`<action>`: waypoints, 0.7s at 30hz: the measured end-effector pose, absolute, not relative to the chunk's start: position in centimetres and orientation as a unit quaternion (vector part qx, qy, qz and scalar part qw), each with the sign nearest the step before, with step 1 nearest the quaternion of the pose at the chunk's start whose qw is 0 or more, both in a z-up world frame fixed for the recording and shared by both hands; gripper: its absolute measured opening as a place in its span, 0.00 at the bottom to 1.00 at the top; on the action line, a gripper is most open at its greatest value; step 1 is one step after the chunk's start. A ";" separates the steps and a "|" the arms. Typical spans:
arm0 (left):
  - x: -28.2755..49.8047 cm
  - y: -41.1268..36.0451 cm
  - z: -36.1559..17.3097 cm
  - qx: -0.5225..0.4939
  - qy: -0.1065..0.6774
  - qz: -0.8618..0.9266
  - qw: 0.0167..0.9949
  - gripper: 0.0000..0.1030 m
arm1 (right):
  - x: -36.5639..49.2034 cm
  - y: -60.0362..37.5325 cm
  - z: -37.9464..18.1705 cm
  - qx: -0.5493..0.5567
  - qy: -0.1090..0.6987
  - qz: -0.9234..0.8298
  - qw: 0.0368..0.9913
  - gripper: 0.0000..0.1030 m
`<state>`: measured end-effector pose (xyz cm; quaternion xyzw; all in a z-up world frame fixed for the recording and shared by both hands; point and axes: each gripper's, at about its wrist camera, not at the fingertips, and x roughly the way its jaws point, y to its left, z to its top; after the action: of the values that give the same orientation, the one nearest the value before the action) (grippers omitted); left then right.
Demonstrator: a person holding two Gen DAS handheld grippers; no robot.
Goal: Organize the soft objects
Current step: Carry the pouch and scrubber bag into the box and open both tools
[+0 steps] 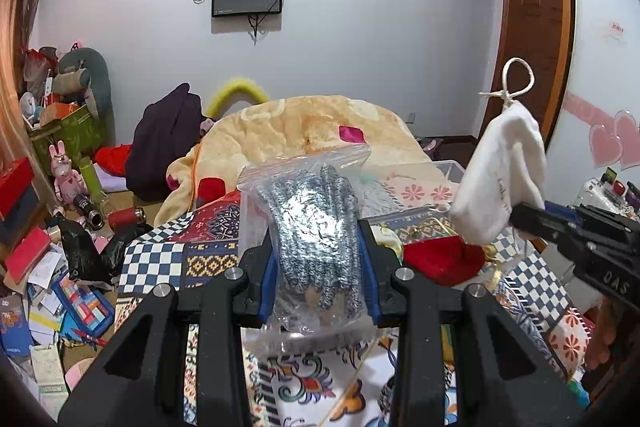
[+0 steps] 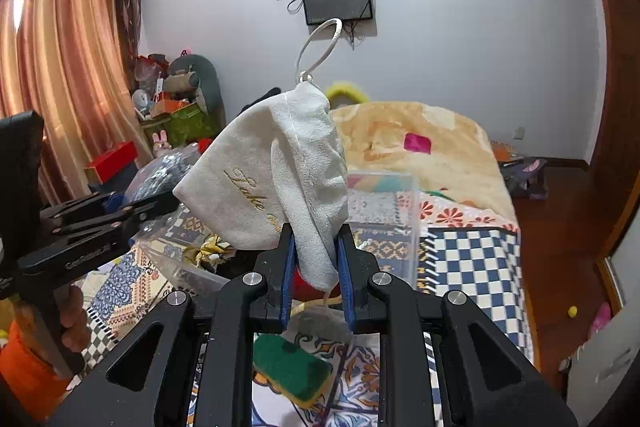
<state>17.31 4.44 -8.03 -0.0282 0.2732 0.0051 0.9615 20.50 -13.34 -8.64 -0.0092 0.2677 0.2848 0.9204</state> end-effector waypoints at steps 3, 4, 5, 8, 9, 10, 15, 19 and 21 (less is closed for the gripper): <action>18.5 4.2 -8.7 -0.028 0.286 -0.001 0.958 0.34 | 21.2 -12.6 -9.1 -0.015 0.277 0.282 0.918 0.17; 18.7 4.0 -8.8 -0.027 0.289 -0.004 0.957 0.34 | 21.4 -12.4 -9.3 -0.018 0.282 0.282 0.917 0.17; 19.1 3.9 -9.0 -0.026 0.294 -0.006 0.956 0.34 | 21.5 -12.2 -9.5 -0.021 0.284 0.281 0.916 0.17; 20.1 3.6 -9.7 -0.019 0.307 -0.007 0.952 0.34 | 22.0 -11.6 -10.1 -0.030 0.295 0.280 0.913 0.17; 20.2 3.5 -9.9 -0.018 0.310 -0.008 0.951 0.34 | 22.2 -11.4 -10.3 -0.033 0.299 0.279 0.912 0.17; 20.5 3.5 -10.2 -0.018 0.315 -0.007 0.949 0.34 | 22.3 -11.3 -10.5 -0.036 0.302 0.278 0.911 0.17; 21.4 3.1 -11.0 -0.015 0.327 0.001 0.945 0.34 | 23.4 -10.8 -11.4 -0.040 0.324 0.275 0.904 0.21; 21.3 2.7 -11.1 -0.007 0.328 0.000 0.945 0.36 | 23.5 -10.6 -11.7 -0.048 0.329 0.265 0.905 0.25; 21.3 2.6 -11.2 -0.005 0.332 0.000 0.943 0.40 | 23.4 -10.7 -11.7 -0.048 0.331 0.262 0.905 0.31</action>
<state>21.35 2.61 -11.19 -0.0051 0.3322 -0.0005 0.9432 23.42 -10.69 -11.72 -0.0478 0.3305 0.2622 0.9054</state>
